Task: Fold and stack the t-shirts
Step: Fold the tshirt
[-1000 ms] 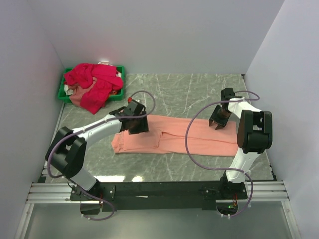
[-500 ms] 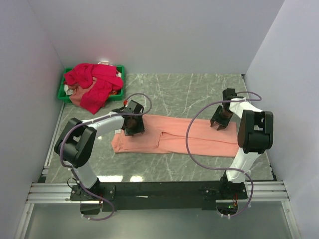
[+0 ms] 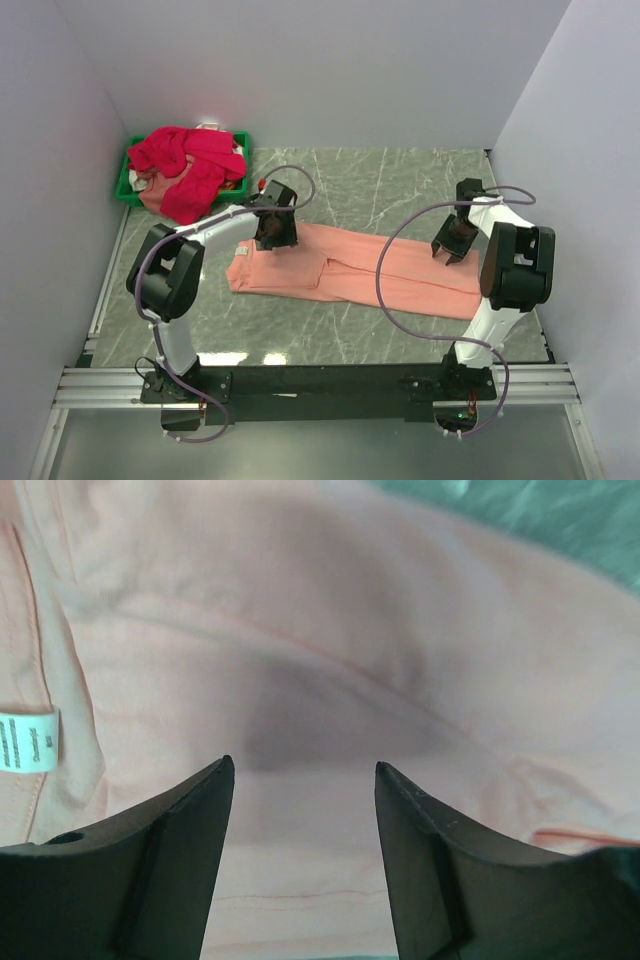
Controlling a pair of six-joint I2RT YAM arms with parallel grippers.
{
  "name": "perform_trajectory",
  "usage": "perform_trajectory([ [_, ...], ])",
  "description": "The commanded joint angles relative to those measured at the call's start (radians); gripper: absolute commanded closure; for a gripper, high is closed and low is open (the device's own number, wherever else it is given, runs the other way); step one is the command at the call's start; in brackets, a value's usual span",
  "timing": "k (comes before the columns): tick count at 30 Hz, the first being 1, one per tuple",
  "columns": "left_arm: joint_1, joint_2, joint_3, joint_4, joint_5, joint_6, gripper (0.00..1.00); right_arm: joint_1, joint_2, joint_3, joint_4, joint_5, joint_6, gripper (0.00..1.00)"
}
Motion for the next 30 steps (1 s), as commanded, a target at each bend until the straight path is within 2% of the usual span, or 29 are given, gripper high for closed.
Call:
perform_trajectory([
  [1,0.004,-0.025,0.077,-0.040,-0.005,0.006,0.36,0.021,-0.087,0.061,-0.029,0.025,-0.031,0.50],
  [5,0.005,-0.060,0.067,-0.069,0.012,-0.040,0.35,0.090,-0.093,0.108,-0.036,0.013,-0.069,0.50],
  [9,0.009,-0.065,0.031,-0.109,0.027,-0.069,0.33,0.168,-0.032,0.164,-0.039,-0.062,-0.086,0.50],
  [14,0.018,-0.029,-0.007,-0.094,0.074,-0.085,0.32,0.184,0.034,0.168,-0.021,-0.147,-0.091,0.50],
  [20,0.030,0.056,0.008,-0.069,0.108,-0.059,0.32,0.184,0.080,0.145,-0.029,-0.156,-0.105,0.50],
  [25,0.038,0.183,0.123,-0.089,0.101,-0.006,0.32,0.184,0.079,0.110,-0.042,-0.124,-0.086,0.50],
  [30,0.039,0.318,0.327,-0.143,0.101,0.064,0.32,0.184,0.056,0.064,-0.073,-0.053,-0.073,0.50],
])
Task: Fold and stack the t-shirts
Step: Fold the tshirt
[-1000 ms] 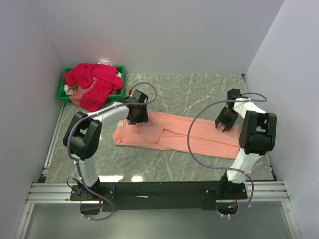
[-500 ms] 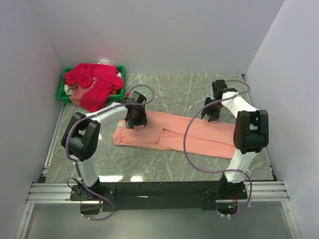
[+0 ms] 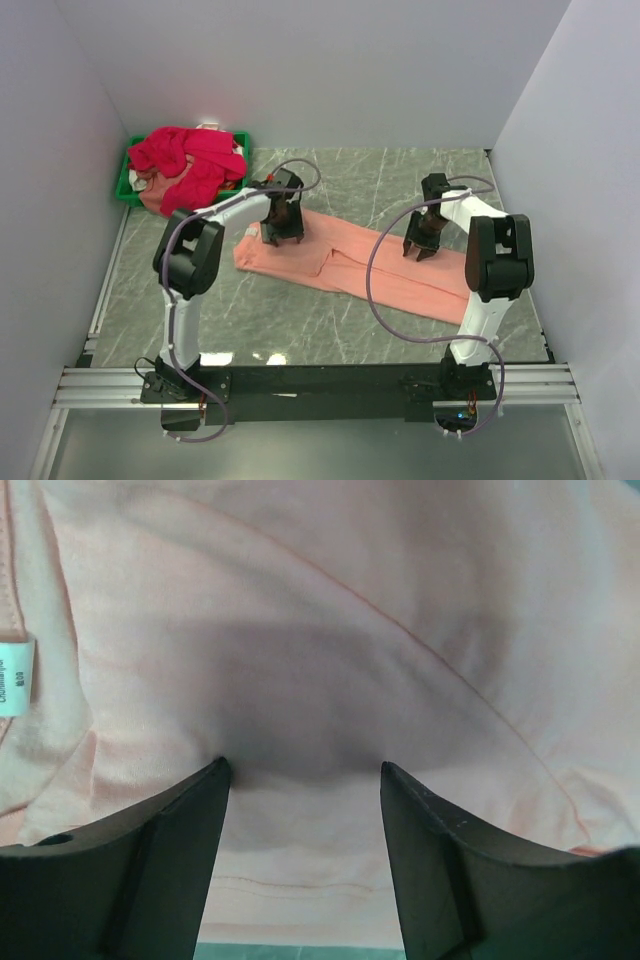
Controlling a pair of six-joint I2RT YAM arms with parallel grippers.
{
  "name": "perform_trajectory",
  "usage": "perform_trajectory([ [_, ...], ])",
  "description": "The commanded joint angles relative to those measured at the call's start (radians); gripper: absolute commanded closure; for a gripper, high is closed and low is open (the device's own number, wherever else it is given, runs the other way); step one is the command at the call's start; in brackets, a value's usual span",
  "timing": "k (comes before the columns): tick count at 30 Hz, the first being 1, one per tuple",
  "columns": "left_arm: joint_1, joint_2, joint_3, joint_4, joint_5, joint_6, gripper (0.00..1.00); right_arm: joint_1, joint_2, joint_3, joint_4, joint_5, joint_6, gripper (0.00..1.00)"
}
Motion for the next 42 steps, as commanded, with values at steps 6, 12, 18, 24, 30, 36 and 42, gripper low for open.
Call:
perform_trajectory([
  [6,0.012,0.289,0.354,-0.062,-0.007,0.129,0.32,-0.004,-0.065,-0.088,-0.051,0.086,0.034,0.50],
  [12,0.035,0.418,0.574,-0.062,0.026,0.182,0.32,-0.004,-0.110,-0.128,-0.053,0.061,0.044,0.50],
  [18,0.035,0.386,0.646,-0.033,0.063,0.183,0.31,-0.001,-0.168,-0.108,-0.054,0.026,0.006,0.50],
  [24,0.035,0.236,0.546,-0.010,0.063,0.120,0.31,0.039,-0.193,-0.046,-0.085,0.028,-0.057,0.50],
  [30,0.035,0.116,0.365,0.025,0.106,0.025,0.31,0.070,-0.183,-0.061,-0.082,0.008,-0.052,0.50],
  [36,0.040,0.136,0.278,0.036,0.120,-0.001,0.31,0.096,-0.160,-0.110,-0.059,-0.034,-0.034,0.50],
  [42,0.058,0.185,0.238,0.044,0.117,0.005,0.31,0.117,-0.145,-0.156,-0.041,-0.046,-0.025,0.50],
])
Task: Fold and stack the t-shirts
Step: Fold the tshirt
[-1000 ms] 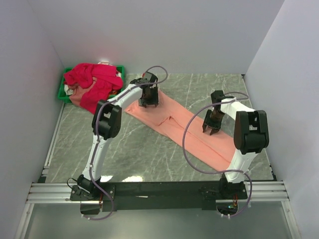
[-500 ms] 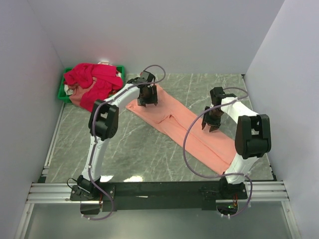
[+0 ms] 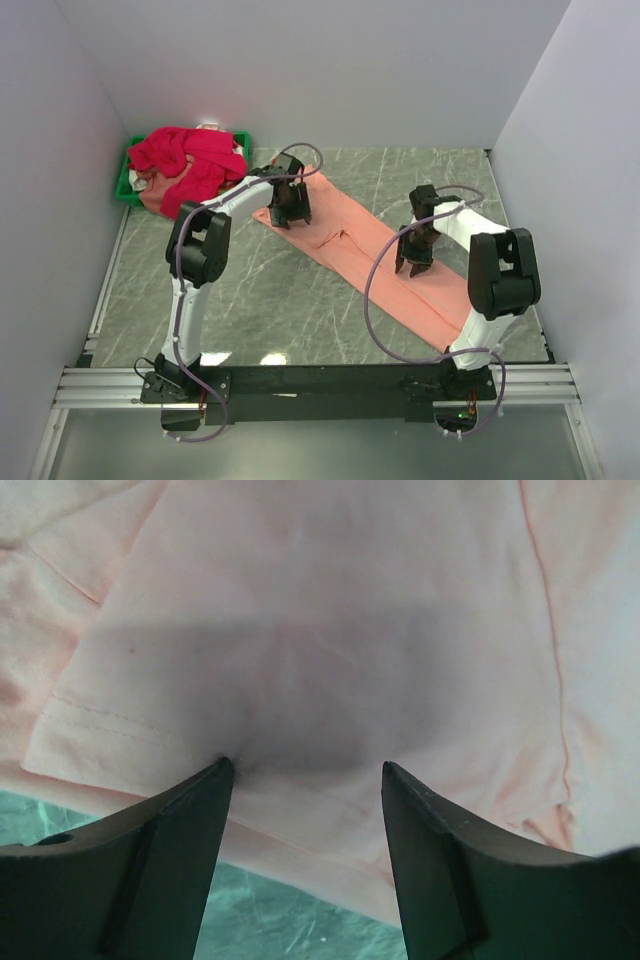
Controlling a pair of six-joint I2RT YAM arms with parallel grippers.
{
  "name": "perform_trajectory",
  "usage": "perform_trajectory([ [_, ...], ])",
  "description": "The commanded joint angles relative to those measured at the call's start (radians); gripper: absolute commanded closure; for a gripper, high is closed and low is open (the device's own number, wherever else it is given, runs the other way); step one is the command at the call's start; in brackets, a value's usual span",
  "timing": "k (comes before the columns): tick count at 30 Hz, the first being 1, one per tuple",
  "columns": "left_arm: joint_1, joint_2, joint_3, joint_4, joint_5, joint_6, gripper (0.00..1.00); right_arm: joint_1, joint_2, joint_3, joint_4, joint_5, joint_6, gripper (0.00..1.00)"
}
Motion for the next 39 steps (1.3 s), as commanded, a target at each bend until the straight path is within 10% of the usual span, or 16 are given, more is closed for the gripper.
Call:
perform_trajectory([
  [1,0.017,0.031,-0.026,0.028,0.012,-0.004,0.31,0.014,0.010,-0.026,0.020,-0.019,0.007,0.50],
  [23,0.041,0.379,0.427,0.131,0.109,0.168,0.31,0.193,0.107,-0.002,0.054,-0.211,0.044,0.50],
  [39,0.038,0.119,0.259,0.231,0.130,0.021,0.31,0.223,0.020,0.087,-0.064,-0.057,-0.028,0.50],
])
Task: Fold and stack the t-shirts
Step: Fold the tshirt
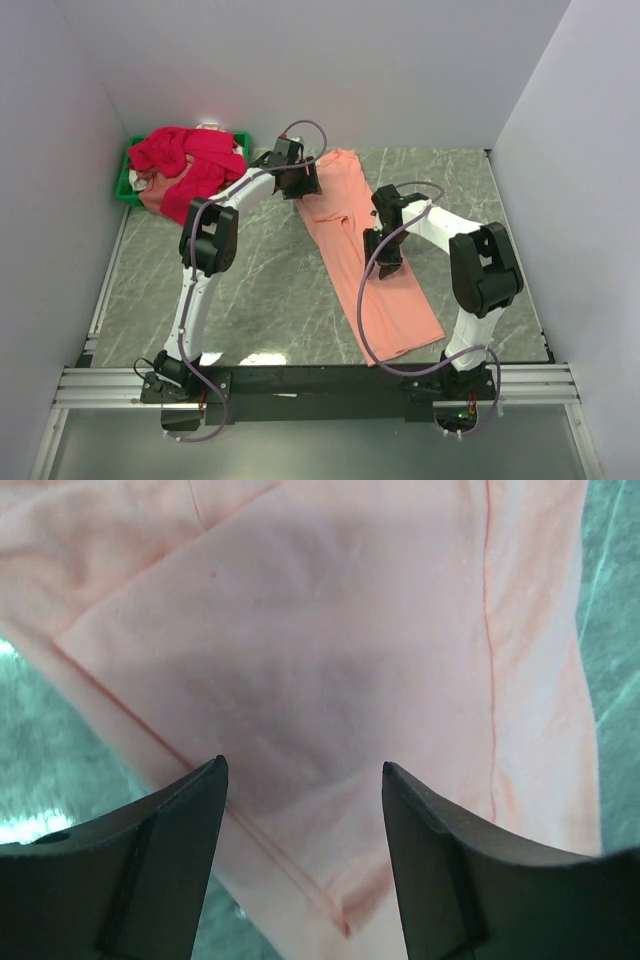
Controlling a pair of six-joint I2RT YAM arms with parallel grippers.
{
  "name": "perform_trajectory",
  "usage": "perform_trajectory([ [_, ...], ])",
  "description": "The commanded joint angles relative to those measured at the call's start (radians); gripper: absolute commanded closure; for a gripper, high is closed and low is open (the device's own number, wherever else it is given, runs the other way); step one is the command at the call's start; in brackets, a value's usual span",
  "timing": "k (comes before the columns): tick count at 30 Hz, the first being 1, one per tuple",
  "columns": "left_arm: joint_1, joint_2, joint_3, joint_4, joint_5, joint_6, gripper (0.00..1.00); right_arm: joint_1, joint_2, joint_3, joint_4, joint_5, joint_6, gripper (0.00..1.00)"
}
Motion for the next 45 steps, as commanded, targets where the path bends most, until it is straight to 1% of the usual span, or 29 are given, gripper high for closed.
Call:
perform_trajectory([
  [1,-0.003,-0.089,-0.015,-0.020,0.016,-0.088,0.32,0.002,-0.050,-0.012,-0.038,0.071,-0.041,0.50],
  [3,-0.004,-0.097,-0.038,-0.011,0.025,-0.126,0.32,0.002,-0.053,-0.036,-0.031,0.075,-0.046,0.50],
  [6,-0.008,-0.109,-0.111,0.029,0.040,-0.164,0.33,0.001,-0.048,-0.053,-0.019,0.074,-0.052,0.50],
  [9,-0.008,-0.101,-0.122,0.049,0.049,-0.189,0.33,0.002,-0.031,-0.067,-0.003,0.069,-0.052,0.50],
  [18,0.007,0.014,-0.045,0.024,0.043,-0.204,0.33,0.004,0.035,-0.090,0.041,-0.018,-0.038,0.50],
  [23,0.021,0.070,-0.010,0.038,0.054,-0.171,0.33,0.013,0.070,-0.078,0.051,-0.078,-0.038,0.50],
  [33,0.049,0.130,0.048,0.118,0.120,-0.096,0.32,0.037,0.118,-0.030,0.052,-0.153,-0.020,0.50],
  [36,0.058,0.149,0.048,0.167,0.149,-0.077,0.31,0.044,0.141,0.000,0.054,-0.182,-0.010,0.50],
  [38,0.069,0.167,0.063,0.188,0.181,-0.080,0.31,0.047,0.156,0.026,0.052,-0.184,-0.006,0.50],
  [45,0.079,0.202,0.108,0.216,0.223,-0.062,0.30,0.053,0.177,0.065,0.041,-0.188,0.000,0.50],
])
